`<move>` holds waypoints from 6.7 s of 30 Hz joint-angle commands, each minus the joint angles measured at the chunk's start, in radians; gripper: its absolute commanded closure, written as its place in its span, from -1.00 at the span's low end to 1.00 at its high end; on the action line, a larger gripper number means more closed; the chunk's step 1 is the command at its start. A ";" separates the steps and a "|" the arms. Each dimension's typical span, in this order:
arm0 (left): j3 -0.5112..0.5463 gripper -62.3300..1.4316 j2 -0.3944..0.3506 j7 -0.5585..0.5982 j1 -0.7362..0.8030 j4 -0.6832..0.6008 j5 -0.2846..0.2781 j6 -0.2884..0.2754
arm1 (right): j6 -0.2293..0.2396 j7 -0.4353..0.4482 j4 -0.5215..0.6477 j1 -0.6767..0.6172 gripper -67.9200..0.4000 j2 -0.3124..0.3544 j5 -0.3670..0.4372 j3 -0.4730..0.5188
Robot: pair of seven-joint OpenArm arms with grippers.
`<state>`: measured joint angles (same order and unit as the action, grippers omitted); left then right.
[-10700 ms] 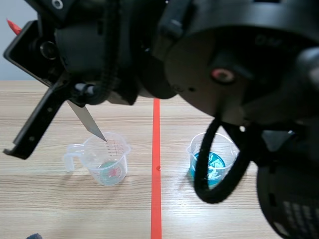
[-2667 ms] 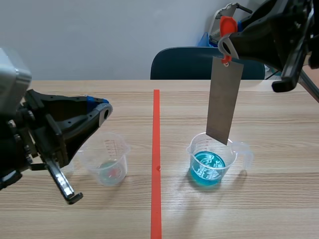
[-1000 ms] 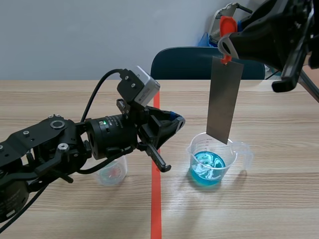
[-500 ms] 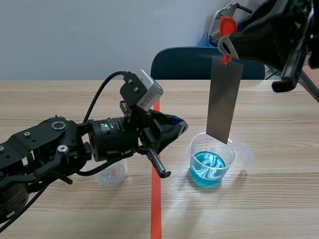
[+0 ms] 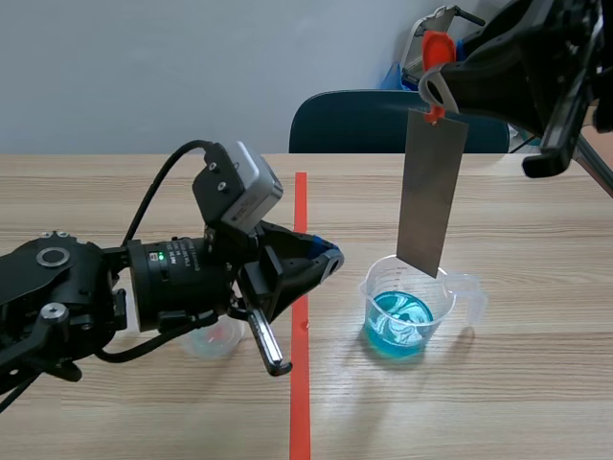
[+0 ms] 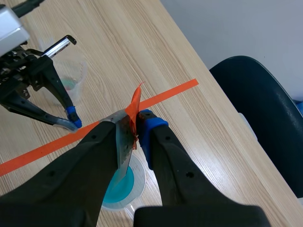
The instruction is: Do the redox reaction experiment
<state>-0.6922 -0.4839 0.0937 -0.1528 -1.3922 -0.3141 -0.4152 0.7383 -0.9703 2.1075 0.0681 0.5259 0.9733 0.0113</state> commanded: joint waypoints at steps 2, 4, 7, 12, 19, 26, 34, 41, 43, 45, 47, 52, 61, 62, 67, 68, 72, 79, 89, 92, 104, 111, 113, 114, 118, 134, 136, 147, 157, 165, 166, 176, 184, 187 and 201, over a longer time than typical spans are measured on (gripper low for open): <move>0.022 0.86 -0.034 0.009 -0.001 -0.019 -0.063 0.004 | 0.007 0.014 0.013 0.010 0.97 0.003 0.007 0.003; 0.026 0.86 -0.065 0.010 0.007 -0.031 -0.095 0.005 | 0.007 0.014 0.013 0.010 0.97 0.003 0.006 0.003; 0.027 0.86 -0.109 0.011 0.021 -0.056 -0.122 0.005 | 0.007 0.015 0.013 0.010 0.97 0.003 0.007 0.003; 0.034 0.87 -0.159 0.013 0.056 -0.108 -0.140 0.051 | 0.007 0.014 0.013 0.010 0.97 0.003 0.006 0.003; 0.037 0.87 -0.190 0.014 0.124 -0.202 -0.139 0.129 | 0.007 0.015 0.013 0.010 0.97 0.003 0.006 0.003; 0.047 0.87 -0.200 0.010 0.136 -0.219 -0.139 0.143 | 0.007 0.015 0.013 0.010 0.97 0.003 0.006 0.003; 0.048 -0.70 -0.201 0.010 0.136 -0.219 -0.138 0.144 | 0.007 0.015 0.013 0.010 0.97 0.003 0.007 0.003; 0.048 -1.00 -0.201 -0.068 0.137 -0.219 -0.134 0.170 | 0.007 0.015 0.013 0.010 0.97 0.003 0.006 0.003; 0.048 -1.00 -0.201 -0.082 0.138 -0.219 -0.123 0.170 | 0.007 0.015 0.013 0.010 0.97 0.003 0.006 0.003; 0.048 -1.00 -0.201 -0.093 0.138 -0.219 -0.113 0.170 | 0.007 0.015 0.013 0.010 0.97 0.003 0.006 0.003; 0.048 -1.00 -0.201 -0.095 0.138 -0.219 -0.112 0.170 | 0.007 0.015 0.013 0.010 0.97 0.003 0.006 0.003; 0.048 -1.00 -0.201 -0.094 0.138 -0.219 -0.113 0.170 | 0.007 0.015 0.013 0.010 0.97 0.003 0.006 0.003; 0.048 -1.00 -0.201 -0.091 0.138 -0.219 -0.113 0.169 | 0.007 0.016 0.013 0.010 0.97 0.003 0.006 0.003; 0.048 -1.00 -0.201 -0.090 0.138 -0.219 -0.113 0.169 | 0.007 0.016 0.013 0.010 0.97 0.003 0.006 0.003; 0.048 -1.00 -0.201 -0.087 0.138 -0.219 -0.113 0.169 | 0.007 0.016 0.013 0.010 0.97 0.003 0.006 0.003; 0.048 -1.00 -0.201 -0.087 0.138 -0.219 -0.113 0.169 | 0.007 0.016 0.013 0.010 0.97 0.003 0.006 0.003; 0.048 -1.00 -0.200 -0.087 0.138 -0.219 -0.113 0.167 | 0.007 0.016 0.013 0.010 0.97 0.003 0.006 0.003; 0.048 -1.00 -0.198 -0.087 0.138 -0.219 -0.113 0.166 | 0.007 0.019 0.013 0.010 0.97 0.003 0.006 0.003; 0.048 -1.00 -0.198 -0.087 0.138 -0.219 -0.113 0.166 | 0.007 0.019 0.013 0.010 0.97 0.003 0.006 0.003; 0.048 -1.00 -0.198 -0.087 0.138 -0.219 -0.113 0.166 | 0.007 0.019 0.013 0.010 0.97 0.003 0.006 0.003; 0.048 -1.00 -0.198 -0.087 0.138 -0.219 -0.113 0.166 | 0.007 0.019 0.013 0.010 0.97 0.003 0.006 0.003; 0.048 -1.00 -0.198 -0.087 0.138 -0.219 -0.113 0.166 | 0.007 0.019 0.013 0.010 0.97 0.003 0.006 0.003; 0.048 -1.00 -0.198 -0.087 0.138 -0.219 -0.113 0.166 | 0.007 0.019 0.013 0.010 0.97 0.003 0.006 0.003; 0.048 -1.00 -0.198 -0.087 0.138 -0.219 -0.113 0.166 | 0.007 0.019 0.013 0.010 0.97 0.003 0.006 0.003; 0.048 -1.00 -0.198 -0.087 0.138 -0.219 -0.113 0.166 | 0.007 0.019 0.013 0.010 0.97 0.003 0.006 0.003; 0.048 -1.00 -0.198 -0.087 0.138 -0.219 -0.113 0.166 | 0.007 0.019 0.013 0.010 0.97 0.003 0.006 0.003; 0.048 -1.00 -0.198 -0.087 0.138 -0.219 -0.113 0.166 | 0.007 0.019 0.013 0.010 0.97 0.003 0.006 0.003; 0.048 -1.00 -0.198 -0.087 0.138 -0.219 -0.113 0.166 | 0.007 0.018 0.013 0.010 0.97 0.003 0.006 0.003; 0.048 -1.00 -0.198 -0.087 0.138 -0.219 -0.113 0.166 | 0.007 0.019 0.013 0.010 0.97 0.003 0.006 0.003; 0.048 -1.00 -0.198 -0.087 0.138 -0.219 -0.113 0.166 | 0.007 0.019 0.013 0.010 0.97 0.003 0.003 0.003; 0.048 -1.00 -0.198 -0.087 0.138 -0.219 -0.113 0.166 | 0.007 0.019 0.013 0.010 0.97 0.003 0.003 0.003; 0.048 -1.00 -0.198 -0.087 0.138 -0.219 -0.113 0.166 | 0.007 0.027 0.013 0.010 0.97 0.003 -0.001 0.003; 0.048 -1.00 -0.198 -0.087 0.138 -0.219 -0.113 0.167 | 0.007 0.049 0.000 0.009 0.97 0.003 -0.031 0.001; 0.048 -1.00 -0.198 -0.087 0.138 -0.219 -0.113 0.167 | 0.007 0.072 -0.021 0.009 0.97 0.003 -0.032 0.001; 0.048 -1.00 -0.198 -0.087 0.138 -0.219 -0.112 0.167 | 0.007 0.311 -0.058 -0.105 0.97 0.003 -0.296 -0.013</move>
<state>-0.6518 -0.6846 -0.0101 -0.0135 -1.6032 -0.4206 -0.2440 0.7383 -0.6804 2.0399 -0.0406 0.5236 0.6746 -0.0021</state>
